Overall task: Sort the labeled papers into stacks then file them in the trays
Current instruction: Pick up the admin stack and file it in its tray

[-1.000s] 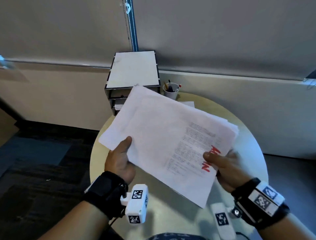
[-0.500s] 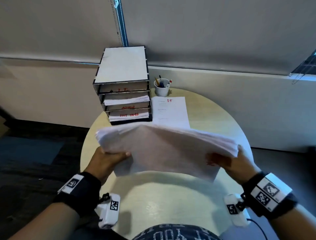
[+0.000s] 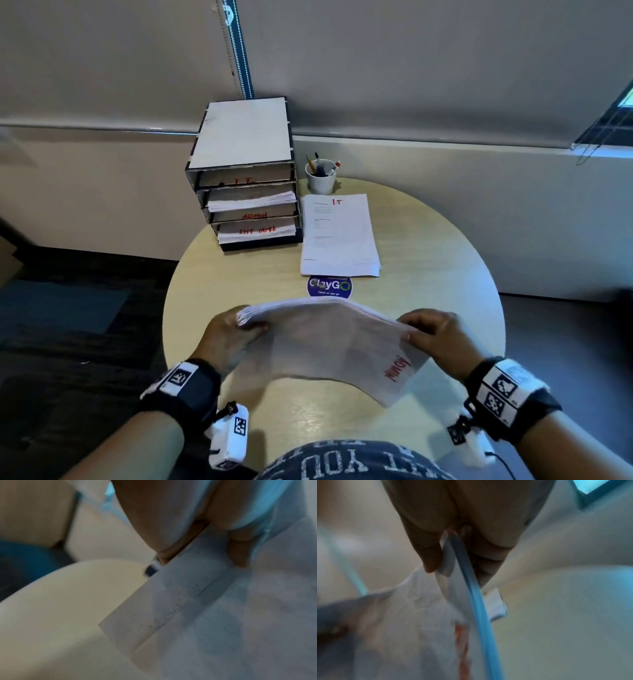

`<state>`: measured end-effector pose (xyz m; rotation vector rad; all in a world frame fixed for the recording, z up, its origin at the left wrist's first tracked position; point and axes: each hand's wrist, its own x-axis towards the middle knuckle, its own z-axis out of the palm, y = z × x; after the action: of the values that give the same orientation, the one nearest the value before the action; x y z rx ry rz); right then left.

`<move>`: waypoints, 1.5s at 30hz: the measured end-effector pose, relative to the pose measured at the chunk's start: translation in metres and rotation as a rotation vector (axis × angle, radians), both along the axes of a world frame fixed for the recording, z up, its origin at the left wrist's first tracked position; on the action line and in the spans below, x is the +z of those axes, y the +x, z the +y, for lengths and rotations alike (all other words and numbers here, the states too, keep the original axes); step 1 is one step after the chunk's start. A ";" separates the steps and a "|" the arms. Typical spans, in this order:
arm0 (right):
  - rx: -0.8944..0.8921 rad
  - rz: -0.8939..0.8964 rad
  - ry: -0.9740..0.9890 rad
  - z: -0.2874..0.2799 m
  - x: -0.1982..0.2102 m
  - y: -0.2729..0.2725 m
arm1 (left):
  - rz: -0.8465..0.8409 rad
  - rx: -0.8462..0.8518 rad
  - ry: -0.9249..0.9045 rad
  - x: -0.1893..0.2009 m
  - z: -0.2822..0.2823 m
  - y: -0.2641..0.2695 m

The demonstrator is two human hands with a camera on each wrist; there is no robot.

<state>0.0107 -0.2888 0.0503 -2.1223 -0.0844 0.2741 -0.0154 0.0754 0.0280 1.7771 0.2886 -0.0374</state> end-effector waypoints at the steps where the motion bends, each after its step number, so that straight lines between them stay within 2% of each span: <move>1: 0.078 -0.060 -0.102 0.000 0.008 0.005 | -0.047 -0.051 0.037 0.016 -0.005 0.004; 4: 0.310 -0.175 -0.355 0.023 0.032 0.012 | -0.320 -0.324 0.262 0.066 -0.027 0.017; 6: 0.303 -0.205 -0.360 0.043 0.040 0.013 | -0.506 -0.431 0.473 0.096 -0.044 0.025; 8: 0.167 -0.156 -0.177 0.052 0.045 0.020 | -0.609 -0.337 0.585 0.122 -0.052 0.035; 9: 0.097 -0.119 -0.078 0.052 0.048 0.023 | -0.635 -0.208 0.612 0.129 -0.050 0.041; 11: 0.021 -0.070 0.088 0.047 0.060 0.025 | -0.600 0.120 0.584 0.126 -0.034 0.052; 12: -0.003 -0.059 0.170 0.045 0.069 0.025 | -0.542 0.214 0.454 0.122 -0.025 0.054; 13: -0.006 -0.071 0.251 0.043 0.081 0.023 | -0.468 0.206 0.237 0.116 -0.019 0.053; 15: -0.019 -0.083 0.413 0.043 0.098 0.024 | -0.280 -0.032 -0.211 0.107 -0.021 0.043; 16: -0.028 -0.080 0.481 0.045 0.103 0.025 | -0.196 -0.167 -0.317 0.103 -0.028 0.038; 17: -0.044 -0.078 0.540 0.047 0.104 0.027 | -0.160 -0.253 -0.345 0.102 -0.034 0.034; 18: -0.069 -0.077 0.575 0.049 0.104 0.030 | -0.178 -0.263 -0.332 0.103 -0.041 0.032; 22: -0.146 -0.170 0.562 0.059 0.097 0.029 | -0.342 -0.004 -0.289 0.108 -0.058 0.029; 27: -0.171 -0.233 0.558 0.063 0.064 0.011 | -0.410 0.024 -0.189 0.086 -0.066 0.007; 30: -0.187 -0.088 0.460 0.056 0.017 0.003 | -0.278 0.029 -0.146 0.050 -0.061 -0.007; 33: -0.081 0.164 0.238 0.046 -0.029 -0.008 | -0.058 0.020 -0.200 0.012 -0.054 -0.021; 36: -0.017 0.246 0.227 0.037 -0.058 -0.019 | 0.031 -0.049 -0.118 -0.004 -0.056 -0.025; 38: 0.024 0.255 0.180 0.038 -0.062 -0.016 | 0.022 -0.099 -0.053 0.000 -0.057 -0.022; 41: -0.034 0.282 0.187 0.049 -0.041 0.007 | 0.077 -0.004 -0.133 0.014 -0.050 -0.006; 43: 0.010 0.274 0.279 0.060 -0.018 0.020 | 0.087 0.025 -0.135 0.029 -0.039 0.008; 45: 0.112 0.316 0.397 0.070 -0.002 0.028 | 0.106 0.066 -0.225 0.037 -0.020 0.021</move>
<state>0.0390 -0.2192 0.0482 -1.6626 -0.0659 0.6045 0.0057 0.0551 0.0647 1.5433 0.4038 -0.1129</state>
